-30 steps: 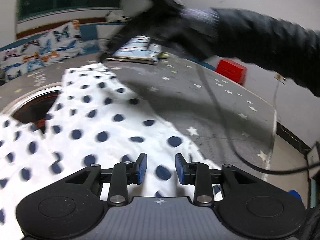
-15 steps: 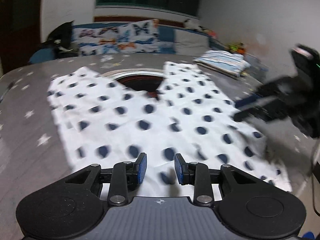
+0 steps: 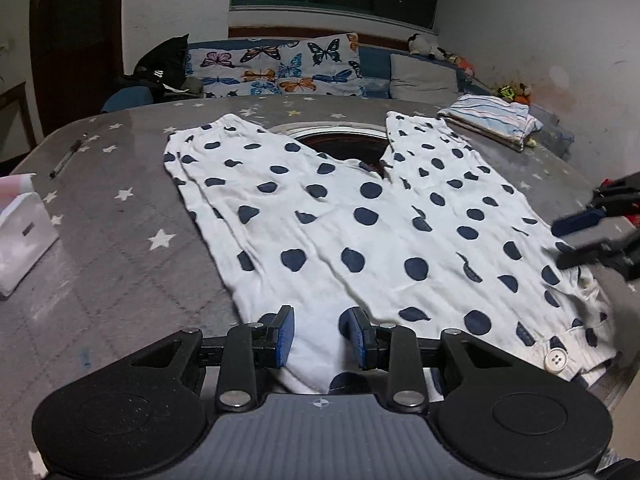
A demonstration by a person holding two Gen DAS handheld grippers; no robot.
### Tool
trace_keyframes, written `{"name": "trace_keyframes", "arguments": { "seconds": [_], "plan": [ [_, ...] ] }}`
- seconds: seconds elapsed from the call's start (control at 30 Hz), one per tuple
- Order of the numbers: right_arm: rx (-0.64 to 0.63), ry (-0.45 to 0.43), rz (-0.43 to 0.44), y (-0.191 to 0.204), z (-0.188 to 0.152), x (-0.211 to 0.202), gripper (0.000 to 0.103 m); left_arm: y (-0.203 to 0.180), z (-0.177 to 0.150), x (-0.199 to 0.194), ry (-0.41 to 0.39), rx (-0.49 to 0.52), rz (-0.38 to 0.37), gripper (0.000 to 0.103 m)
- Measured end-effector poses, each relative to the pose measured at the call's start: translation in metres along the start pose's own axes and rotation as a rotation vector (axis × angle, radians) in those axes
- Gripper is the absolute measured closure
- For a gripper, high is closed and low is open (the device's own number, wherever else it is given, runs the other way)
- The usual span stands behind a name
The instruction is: Fold clothes
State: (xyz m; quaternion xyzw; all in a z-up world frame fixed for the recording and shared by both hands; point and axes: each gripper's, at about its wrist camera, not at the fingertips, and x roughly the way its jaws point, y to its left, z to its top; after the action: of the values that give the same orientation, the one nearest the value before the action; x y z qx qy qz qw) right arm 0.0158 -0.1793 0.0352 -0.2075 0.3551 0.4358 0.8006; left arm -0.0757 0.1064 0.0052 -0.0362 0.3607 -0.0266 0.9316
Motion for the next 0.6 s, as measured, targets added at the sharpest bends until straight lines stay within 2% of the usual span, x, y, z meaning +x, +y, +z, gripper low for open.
{"name": "trace_keyframes", "arguments": {
  "seconds": [0.1, 0.2, 0.33, 0.47, 0.6],
  "plan": [
    [-0.033, -0.005, 0.035, 0.02, -0.003, -0.003, 0.061, -0.004, 0.002, -0.011, -0.026, 0.0, -0.011, 0.071],
    [-0.055, -0.011, 0.077, 0.037, -0.006, -0.005, 0.061, -0.016, 0.001, -0.025, -0.044, 0.024, -0.055, 0.071],
    [-0.079, -0.004, 0.109, 0.053, -0.011, -0.004, 0.061, -0.032, -0.01, -0.03, -0.028, 0.073, -0.099, 0.071],
    [-0.101, 0.029, 0.123, 0.063, -0.02, 0.002, 0.061, -0.035, -0.022, -0.023, 0.014, 0.101, -0.071, 0.071],
    [-0.088, 0.016, 0.117, 0.061, -0.022, -0.005, 0.061, -0.032, -0.026, -0.023, 0.025, 0.104, -0.057, 0.071]
  ]
}}
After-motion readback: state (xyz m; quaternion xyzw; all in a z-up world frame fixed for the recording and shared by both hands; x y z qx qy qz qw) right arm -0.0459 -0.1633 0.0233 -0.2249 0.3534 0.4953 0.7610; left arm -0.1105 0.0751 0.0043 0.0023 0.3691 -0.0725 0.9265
